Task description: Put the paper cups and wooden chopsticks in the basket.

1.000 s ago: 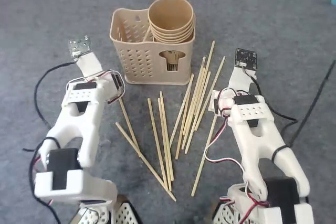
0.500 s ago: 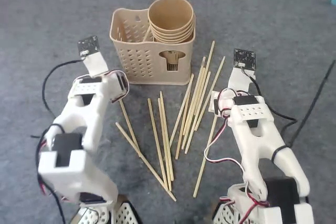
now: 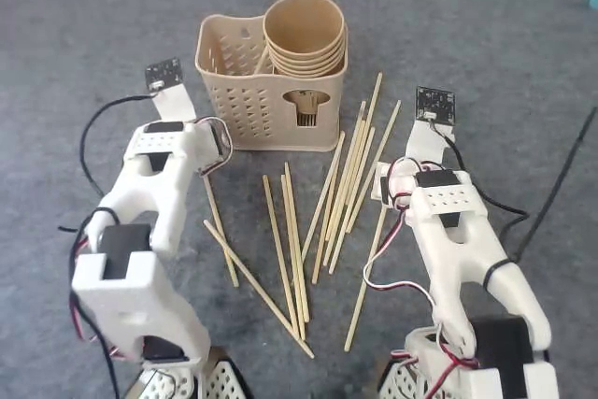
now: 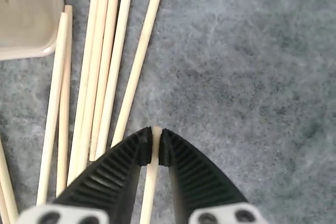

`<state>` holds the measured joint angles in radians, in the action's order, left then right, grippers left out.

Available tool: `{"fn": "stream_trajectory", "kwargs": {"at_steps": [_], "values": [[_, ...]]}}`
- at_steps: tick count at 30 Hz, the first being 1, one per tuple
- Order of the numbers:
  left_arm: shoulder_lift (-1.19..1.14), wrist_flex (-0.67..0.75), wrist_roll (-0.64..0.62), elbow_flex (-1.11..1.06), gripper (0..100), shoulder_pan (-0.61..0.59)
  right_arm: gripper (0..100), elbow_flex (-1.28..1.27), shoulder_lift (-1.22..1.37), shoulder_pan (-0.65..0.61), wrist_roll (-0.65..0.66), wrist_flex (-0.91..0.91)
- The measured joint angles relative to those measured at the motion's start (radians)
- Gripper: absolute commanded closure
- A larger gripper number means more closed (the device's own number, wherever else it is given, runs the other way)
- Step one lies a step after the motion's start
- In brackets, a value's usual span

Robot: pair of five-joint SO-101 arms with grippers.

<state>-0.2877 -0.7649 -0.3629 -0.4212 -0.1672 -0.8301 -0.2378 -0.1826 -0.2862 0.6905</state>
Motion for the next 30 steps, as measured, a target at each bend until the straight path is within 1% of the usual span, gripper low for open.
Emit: {"fn": "stream_trajectory", "kwargs": {"at_steps": [3, 5, 7, 11, 14, 16, 19, 21, 25, 30], "values": [[0.063, 0.014, -0.002, -0.069, 99, -0.002, 99.1, 0.0, 0.0, 0.0, 0.0, 0.0], [0.12, 0.08, -0.002, -0.146, 99, -0.002, 99.1, 0.0, 0.0, 0.0, 0.0, 0.0], [0.198, 0.17, -0.002, -0.249, 99, -0.002, 99.1, 0.0, 0.0, 0.0, 0.017, 0.0], [0.399, 0.391, -0.002, -0.485, 99, -0.002, 99.1, -0.002, -0.023, 0.0, 0.095, 0.034], [0.548, 0.574, -0.002, -0.667, 99, -0.002, 99.1, -0.02, -0.117, 0.0, 0.115, 0.074], [0.635, 0.644, -0.002, -0.752, 99, 0.0, 99.1, -0.052, -0.192, 0.0, 0.12, 0.091], [0.723, 0.671, -0.002, -0.809, 99, 0.014, 99.1, -0.094, -0.319, 0.0, 0.126, 0.094], [0.744, 0.672, -0.002, -0.819, 99, 0.015, 99.1, -0.104, -0.408, 0.0, 0.153, 0.094], [0.758, 0.677, -0.002, -0.821, 99, 0.011, 99.1, -0.112, -0.591, 0.0, 0.222, 0.103], [0.758, 0.677, -0.002, -0.821, 99, -0.006, 99.1, -0.112, -0.783, -0.028, 0.241, 0.064]]}}
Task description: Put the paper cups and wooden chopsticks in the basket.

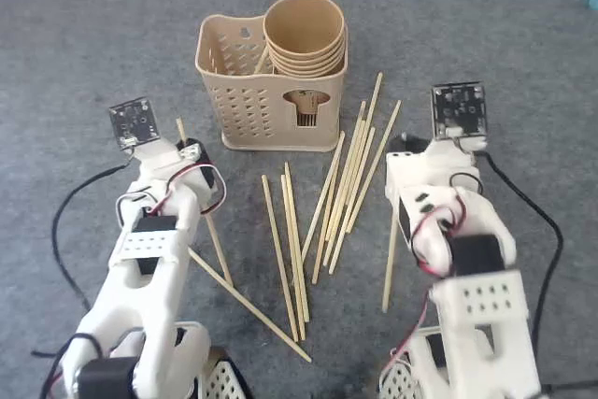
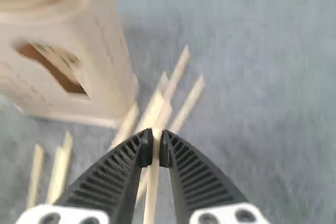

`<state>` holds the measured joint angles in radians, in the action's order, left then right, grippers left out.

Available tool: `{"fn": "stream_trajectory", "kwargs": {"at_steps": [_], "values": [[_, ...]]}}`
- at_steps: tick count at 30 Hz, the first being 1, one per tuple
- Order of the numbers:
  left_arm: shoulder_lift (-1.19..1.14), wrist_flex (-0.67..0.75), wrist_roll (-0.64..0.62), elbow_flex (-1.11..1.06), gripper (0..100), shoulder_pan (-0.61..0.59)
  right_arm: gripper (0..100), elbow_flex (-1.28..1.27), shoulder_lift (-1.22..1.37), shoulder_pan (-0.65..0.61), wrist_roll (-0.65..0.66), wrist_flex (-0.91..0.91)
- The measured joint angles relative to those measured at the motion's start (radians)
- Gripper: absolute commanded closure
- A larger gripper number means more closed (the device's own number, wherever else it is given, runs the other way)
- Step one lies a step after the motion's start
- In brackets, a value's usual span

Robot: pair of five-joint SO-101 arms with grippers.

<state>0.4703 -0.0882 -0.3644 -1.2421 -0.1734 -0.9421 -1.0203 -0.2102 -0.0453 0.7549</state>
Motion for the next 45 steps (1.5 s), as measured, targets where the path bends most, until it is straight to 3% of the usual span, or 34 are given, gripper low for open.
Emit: {"fn": "stream_trajectory", "kwargs": {"at_steps": [7, 16, 29, 36, 45], "values": [[0.0, 0.0, 0.0, 0.0, 99, -0.046, 99.1, 0.017, -0.155, -0.109, 0.003, -0.212], [0.0, 0.005, 0.0, 0.0, 99, -0.046, 99.0, 0.176, -0.115, -0.264, 0.003, -0.512], [0.0, 0.005, 0.0, 0.0, 99, -0.046, 99.1, 0.658, 0.423, -0.325, 0.006, -0.755], [0.0, 0.043, 0.0, 0.0, 99, -0.046, 99.1, 0.994, 0.807, -0.325, 0.006, -0.766], [0.0, 0.054, 0.0, 0.0, 99, -0.046, 98.8, 1.071, 1.025, -0.322, 0.006, -0.766]]}}
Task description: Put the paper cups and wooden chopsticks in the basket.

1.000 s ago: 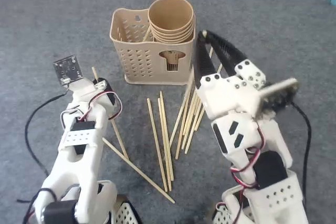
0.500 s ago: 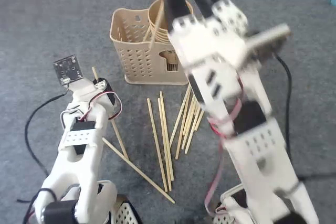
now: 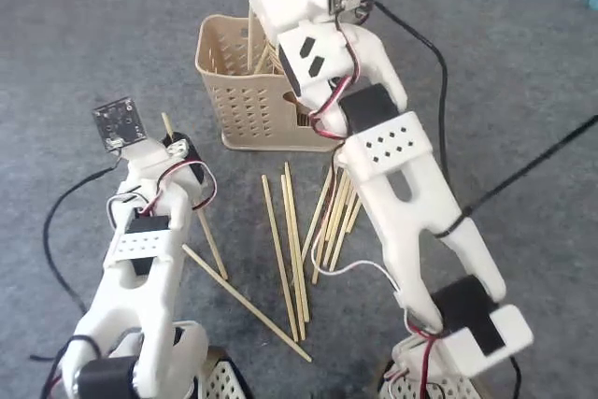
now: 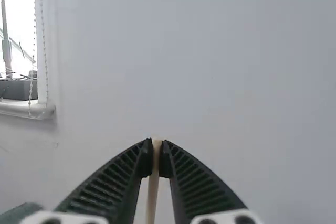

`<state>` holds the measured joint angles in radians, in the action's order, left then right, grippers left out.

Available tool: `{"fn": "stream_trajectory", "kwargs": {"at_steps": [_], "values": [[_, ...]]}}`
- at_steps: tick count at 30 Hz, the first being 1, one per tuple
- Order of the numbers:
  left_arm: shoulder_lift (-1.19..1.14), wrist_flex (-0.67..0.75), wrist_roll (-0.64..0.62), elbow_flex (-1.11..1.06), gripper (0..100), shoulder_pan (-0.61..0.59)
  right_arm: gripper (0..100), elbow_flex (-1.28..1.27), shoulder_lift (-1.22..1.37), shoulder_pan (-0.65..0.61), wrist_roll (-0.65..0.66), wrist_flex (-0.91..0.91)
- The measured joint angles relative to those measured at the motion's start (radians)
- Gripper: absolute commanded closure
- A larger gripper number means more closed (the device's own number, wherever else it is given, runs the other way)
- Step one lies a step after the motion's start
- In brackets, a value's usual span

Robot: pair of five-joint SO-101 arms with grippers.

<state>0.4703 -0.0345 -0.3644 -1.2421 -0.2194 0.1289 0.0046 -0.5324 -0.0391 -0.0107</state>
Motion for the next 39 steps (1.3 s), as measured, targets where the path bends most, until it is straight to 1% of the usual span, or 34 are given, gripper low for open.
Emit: {"fn": "stream_trajectory", "kwargs": {"at_steps": [2, 5, 7, 10, 16, 20, 23, 28, 32, 39], "values": [[0.0, 0.0, 0.0, 0.0, 99, 0.0, 97.8, 0.0, 0.023, 0.0, 0.0, 0.025], [0.0, 0.0, 0.0, 0.0, 99, 0.0, 91.4, 0.0, 0.034, 0.0, 0.0, 0.109], [0.0, 0.0, 0.0, 0.0, 99, 0.0, 89.0, 0.0, 0.032, 0.0, 0.0, 0.158], [0.0, 0.0, 0.0, 0.0, 99, 0.0, 90.7, 0.003, 0.032, 0.006, 0.0, 0.224], [0.0, 0.0, 0.0, 0.0, 99, 0.0, 99.4, 0.003, -0.005, 0.008, -0.002, 0.411], [0.0, 0.0, 0.0, 0.0, 99, 0.0, 99.1, 0.003, -0.129, 0.008, -0.071, 0.552], [0.0, 0.0, 0.0, 0.0, 99, 0.0, 99.1, 0.003, -0.222, 0.009, -0.114, 0.703], [0.0, 0.0, 0.0, 0.0, 99, 0.0, 99.1, 0.003, -0.331, 0.029, -0.172, 1.046], [0.0, 0.0, 0.0, 0.0, 99, -0.003, 99.1, 0.003, -0.358, 0.074, -0.201, 1.29], [0.0, 0.0, 0.0, 0.0, 99, -0.008, 99.1, 0.003, -0.362, 0.166, -0.207, 1.636]]}}
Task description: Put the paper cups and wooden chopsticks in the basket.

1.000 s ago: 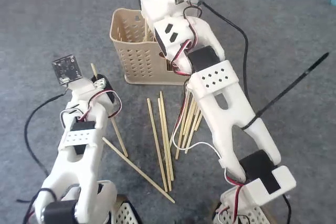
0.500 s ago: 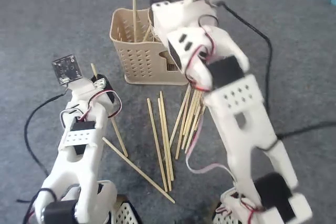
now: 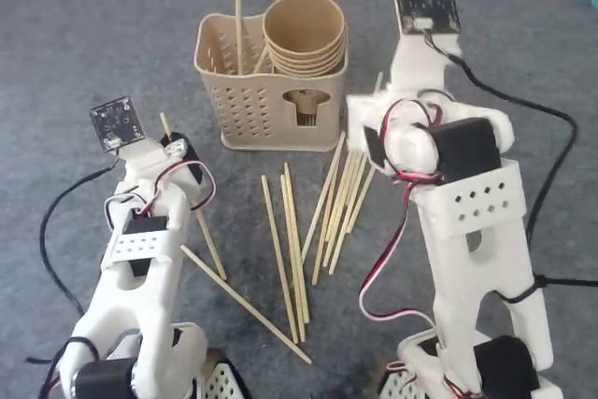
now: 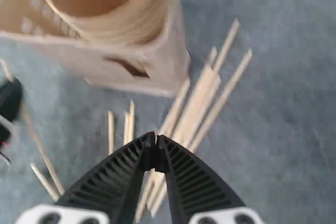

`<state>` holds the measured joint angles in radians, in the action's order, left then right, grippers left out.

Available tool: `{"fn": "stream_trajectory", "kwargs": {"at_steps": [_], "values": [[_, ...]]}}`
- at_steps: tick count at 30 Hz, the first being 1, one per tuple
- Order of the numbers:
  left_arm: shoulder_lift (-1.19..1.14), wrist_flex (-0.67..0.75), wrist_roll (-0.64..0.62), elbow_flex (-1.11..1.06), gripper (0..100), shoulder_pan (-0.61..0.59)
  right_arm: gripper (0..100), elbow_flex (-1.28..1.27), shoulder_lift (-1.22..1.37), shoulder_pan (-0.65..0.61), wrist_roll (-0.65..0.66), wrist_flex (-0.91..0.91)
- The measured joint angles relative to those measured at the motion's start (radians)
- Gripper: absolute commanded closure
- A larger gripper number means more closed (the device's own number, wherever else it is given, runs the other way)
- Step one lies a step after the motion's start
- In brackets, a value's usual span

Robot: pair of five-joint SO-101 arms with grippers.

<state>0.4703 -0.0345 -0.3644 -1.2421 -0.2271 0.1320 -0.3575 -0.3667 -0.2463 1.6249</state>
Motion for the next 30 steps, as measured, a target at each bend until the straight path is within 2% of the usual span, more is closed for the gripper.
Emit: {"fn": "stream_trajectory", "kwargs": {"at_steps": [3, 7, 11, 18, 24, 30], "values": [[0.0, 0.0, 0.0, 0.0, 99, -0.018, 99.1, -0.011, -0.015, 0.049, 0.0, 0.112], [0.0, 0.0, 0.0, 0.0, 99, -0.021, 99.1, -0.213, -0.112, 0.14, 0.0, 0.087], [0.0, 0.0, 0.0, 0.0, 99, -0.021, 99.1, -0.575, -0.307, 0.216, 0.008, -0.124], [0.0, 0.0, 0.0, 0.0, 99, -0.023, 99.1, -1.163, -0.683, 0.235, 0.083, -0.45], [0.0, -0.02, 0.0, 0.084, 99, -0.086, 99.1, -1.358, -0.717, 0.278, 0.1, -0.638], [0.002, -0.141, 0.0, 0.285, 99, -0.127, 99.1, -1.588, -0.721, 0.288, 0.103, -0.974]]}}
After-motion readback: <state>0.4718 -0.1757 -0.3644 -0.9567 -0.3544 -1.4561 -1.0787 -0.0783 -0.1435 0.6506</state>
